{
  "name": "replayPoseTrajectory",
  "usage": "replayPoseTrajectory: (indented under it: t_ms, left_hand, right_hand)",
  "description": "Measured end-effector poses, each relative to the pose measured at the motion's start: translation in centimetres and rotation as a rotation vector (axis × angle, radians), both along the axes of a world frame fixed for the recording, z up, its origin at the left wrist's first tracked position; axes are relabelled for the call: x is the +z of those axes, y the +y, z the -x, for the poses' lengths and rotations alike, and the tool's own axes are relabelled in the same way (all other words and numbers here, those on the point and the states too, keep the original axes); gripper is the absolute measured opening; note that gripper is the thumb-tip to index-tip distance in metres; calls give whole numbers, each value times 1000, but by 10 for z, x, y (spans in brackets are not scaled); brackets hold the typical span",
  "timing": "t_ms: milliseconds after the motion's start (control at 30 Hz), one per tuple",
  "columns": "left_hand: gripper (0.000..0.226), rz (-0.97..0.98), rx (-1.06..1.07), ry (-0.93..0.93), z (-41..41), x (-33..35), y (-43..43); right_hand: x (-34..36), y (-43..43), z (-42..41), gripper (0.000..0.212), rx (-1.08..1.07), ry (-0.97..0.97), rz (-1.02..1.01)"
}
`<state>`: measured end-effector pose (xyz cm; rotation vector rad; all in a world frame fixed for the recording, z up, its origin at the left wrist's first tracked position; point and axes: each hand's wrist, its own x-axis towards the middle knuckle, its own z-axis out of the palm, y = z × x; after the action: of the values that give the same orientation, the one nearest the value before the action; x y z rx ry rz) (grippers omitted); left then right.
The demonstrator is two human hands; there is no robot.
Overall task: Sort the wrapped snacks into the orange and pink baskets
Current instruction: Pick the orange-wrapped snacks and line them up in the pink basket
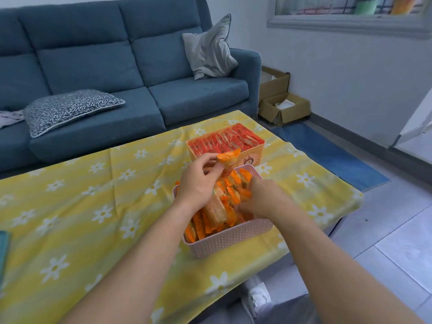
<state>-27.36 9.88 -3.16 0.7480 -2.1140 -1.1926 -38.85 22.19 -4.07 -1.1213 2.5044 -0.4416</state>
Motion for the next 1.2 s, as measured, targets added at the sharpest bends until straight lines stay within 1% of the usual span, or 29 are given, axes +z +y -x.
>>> replayPoseTrajectory:
  t_ms: [100, 200, 233, 267, 300, 333, 367, 400, 433, 467, 500, 567, 600, 633, 700, 767, 800, 867, 933, 1000, 1033, 1067, 1133, 1167, 1200]
  left_hand:
    - [12, -13, 41, 29, -5, 5, 0]
    - [15, -101, 111, 55, -6, 7, -1]
    - [17, -138, 122, 60, -5, 8, -1]
    - [18, -166, 123, 61, -4, 8, 0]
    - [18, -182, 115, 58, -3, 8, 1]
    - [16, -187, 101, 53, -2, 8, 2]
    - [13, -182, 83, 46, 0, 8, 4]
    - [11, -172, 62, 33, 2, 8, 6]
    - [10, -161, 37, 15, 4, 9, 9]
    - [12, -153, 11, -5, 5, 10, 12]
    - [14, -152, -14, -25, 7, 11, 15]
    - [16, -163, -52, -48, 7, 12, 18]
    - [17, -137, -48, -66, 6, 11, 17]
    - [21, -64, -15, -107, 3, 10, 14]
    - [26, 156, 70, -234, -6, 6, 5]
    - [24, 324, 108, -396, -18, 4, -2]
    - [27, 367, 108, -493, -23, 4, -3]
    - [44, 398, 84, -682, -29, 1, -1]
    - [59, 396, 56, -807, -31, -4, 3]
    - [66, 419, 45, -841, -31, -7, 6]
    - [68, 431, 48, -836, -32, -8, 6]
    - [69, 433, 53, -824, -32, -9, 6]
    - [68, 394, 56, -793, -33, -8, 6]
    - [68, 368, 55, -780, -33, -8, 5]
    - [68, 349, 54, -771, -34, -8, 5]
  right_hand:
    - [3, -5, -3, 36, 61, -80, -51]
    - [-1, -5, 6, 15, 82, -113, -79]
    - [-2, -4, 11, 11, 63, -104, -66]
    - [-3, -4, 16, 15, 21, -92, -24]
    - [-1, -3, 20, 21, -40, -70, 59]
    - [4, -2, 22, 23, -109, -75, 185]
    - [10, -1, 22, 23, -163, -131, 339]
    - [17, 0, 19, 24, -178, -250, 489]
    - [24, 1, 16, 27, -147, -414, 618]
    - [28, 1, 14, 31, -91, -533, 691]
    - [32, 3, 11, 33, -25, -555, 719]
    - [32, 4, 13, 37, 55, -444, 731]
    - [31, 5, 18, 36, 44, -387, 719]
    - [31, 6, 22, 35, 19, -344, 699]
    - [27, 10, 33, 32, 1, -242, 617]
    - [20, 11, 40, 32, 40, -138, 476]
    - [16, 10, 41, 32, 64, -104, 409]
    - [7, 4, 39, 33, 106, -70, 320]
    - [0, -5, 33, 39, 145, -29, 246]
    - [-6, -14, 28, 44, 153, -5, 208]
    - [-9, -18, 26, 44, 122, -13, 195]
    - [-11, -21, 26, 41, 76, -23, 186]
    - [-13, -24, 25, 26, -4, -15, 161]
    - [-14, -24, 26, 21, -18, -4, 144]
    - [-14, -24, 25, 23, -14, -3, 125]
